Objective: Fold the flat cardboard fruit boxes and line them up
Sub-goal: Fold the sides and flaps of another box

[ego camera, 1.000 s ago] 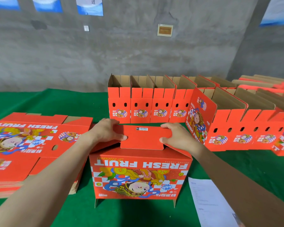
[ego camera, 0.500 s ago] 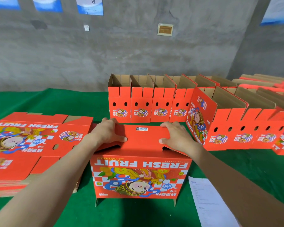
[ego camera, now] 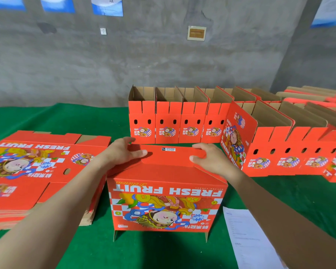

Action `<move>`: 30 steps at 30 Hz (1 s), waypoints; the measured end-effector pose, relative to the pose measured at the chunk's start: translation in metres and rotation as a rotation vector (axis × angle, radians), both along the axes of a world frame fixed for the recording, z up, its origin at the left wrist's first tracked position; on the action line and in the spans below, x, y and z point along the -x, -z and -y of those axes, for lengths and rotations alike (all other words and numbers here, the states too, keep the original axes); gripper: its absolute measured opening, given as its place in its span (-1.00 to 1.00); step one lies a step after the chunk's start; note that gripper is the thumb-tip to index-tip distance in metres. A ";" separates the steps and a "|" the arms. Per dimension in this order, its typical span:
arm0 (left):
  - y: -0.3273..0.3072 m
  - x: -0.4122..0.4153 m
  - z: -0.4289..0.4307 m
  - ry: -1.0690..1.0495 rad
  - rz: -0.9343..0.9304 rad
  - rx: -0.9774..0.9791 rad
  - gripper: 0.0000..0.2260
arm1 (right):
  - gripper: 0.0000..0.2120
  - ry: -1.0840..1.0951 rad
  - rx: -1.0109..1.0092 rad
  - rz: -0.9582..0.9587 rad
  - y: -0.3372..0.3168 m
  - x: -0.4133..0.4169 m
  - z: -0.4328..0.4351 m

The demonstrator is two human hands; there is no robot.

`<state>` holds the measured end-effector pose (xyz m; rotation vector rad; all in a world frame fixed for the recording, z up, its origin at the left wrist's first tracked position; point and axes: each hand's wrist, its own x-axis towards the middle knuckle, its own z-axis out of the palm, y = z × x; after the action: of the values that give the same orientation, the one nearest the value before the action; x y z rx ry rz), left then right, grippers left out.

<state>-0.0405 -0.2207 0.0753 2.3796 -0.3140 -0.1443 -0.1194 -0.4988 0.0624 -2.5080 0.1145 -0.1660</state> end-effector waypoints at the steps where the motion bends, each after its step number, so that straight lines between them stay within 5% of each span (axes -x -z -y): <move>1: 0.000 0.003 -0.004 -0.003 -0.054 0.122 -0.42 | -0.57 0.022 -0.080 0.020 0.000 0.000 0.002; 5: 0.015 0.016 -0.024 -0.122 -0.303 0.503 -0.71 | -0.60 0.176 -0.631 0.029 0.001 0.002 0.010; 8: 0.024 0.021 -0.029 -0.170 -0.355 0.462 -0.55 | -0.73 0.296 -0.856 -0.166 0.024 0.023 0.015; 13: 0.021 0.024 -0.034 -0.157 -0.269 0.415 -0.53 | -0.59 0.338 -0.834 -0.362 0.058 0.045 0.011; 18: 0.000 0.025 -0.036 -0.174 -0.003 0.314 -0.49 | -0.66 0.226 -0.969 -0.256 0.039 0.045 0.018; 27: 0.005 0.019 -0.029 -0.293 0.137 0.624 -0.68 | -0.35 0.127 -1.010 -0.298 0.024 0.031 0.033; 30: 0.013 0.015 -0.028 -0.281 0.099 0.777 -0.77 | -0.47 0.100 -1.114 -0.289 0.021 0.030 0.042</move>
<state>-0.0554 -0.1924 0.0624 1.6344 -0.0536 0.1980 -0.1492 -0.5411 0.0411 -1.3976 0.3416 0.1858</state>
